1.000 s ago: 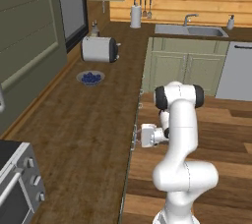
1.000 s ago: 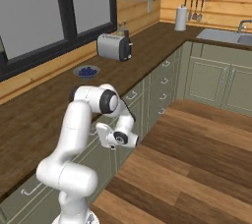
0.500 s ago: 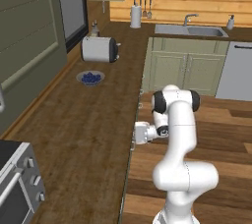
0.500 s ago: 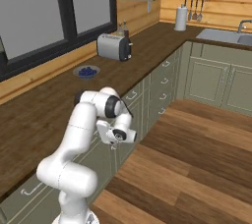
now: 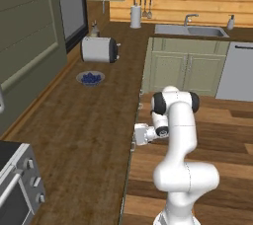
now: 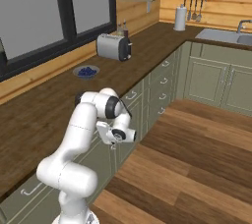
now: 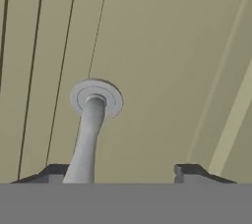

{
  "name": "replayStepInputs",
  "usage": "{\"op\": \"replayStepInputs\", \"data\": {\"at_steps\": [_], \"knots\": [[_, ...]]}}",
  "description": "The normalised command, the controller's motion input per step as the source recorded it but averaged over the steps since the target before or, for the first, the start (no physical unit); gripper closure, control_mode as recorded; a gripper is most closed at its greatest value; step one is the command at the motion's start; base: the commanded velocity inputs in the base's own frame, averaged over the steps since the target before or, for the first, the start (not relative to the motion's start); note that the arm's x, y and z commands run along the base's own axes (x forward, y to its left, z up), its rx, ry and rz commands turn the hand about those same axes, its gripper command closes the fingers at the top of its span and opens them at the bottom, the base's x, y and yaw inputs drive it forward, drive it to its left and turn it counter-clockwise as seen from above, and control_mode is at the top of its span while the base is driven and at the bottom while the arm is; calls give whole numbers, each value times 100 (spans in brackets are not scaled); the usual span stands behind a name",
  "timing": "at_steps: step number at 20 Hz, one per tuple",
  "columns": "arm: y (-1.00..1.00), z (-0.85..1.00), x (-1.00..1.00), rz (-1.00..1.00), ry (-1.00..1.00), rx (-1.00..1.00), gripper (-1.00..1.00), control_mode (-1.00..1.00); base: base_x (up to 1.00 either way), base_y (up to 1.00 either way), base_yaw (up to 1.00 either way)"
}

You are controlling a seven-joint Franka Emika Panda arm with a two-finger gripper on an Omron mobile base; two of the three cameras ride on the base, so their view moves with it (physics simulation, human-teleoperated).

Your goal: Take a straw from the drawer in front and place it inside the glass cup on the dining counter.

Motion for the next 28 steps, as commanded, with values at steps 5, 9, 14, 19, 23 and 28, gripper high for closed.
{"op": "replayStepInputs", "data": {"at_steps": [5,9,14,19,23,28], "knots": [[-16,-1,-9,-3,0,0,100,-100,0,0,0],[-74,0,-26,-3,0,0,100,-100,0,0,0],[-99,0,-31,-4,0,2,100,-100,0,0,0],[-100,0,-21,-4,0,1,100,-100,0,0,0],[-100,0,-4,-2,5,0,100,-100,0,0,0],[-100,0,0,0,4,0,100,-100,0,0,0]]}}
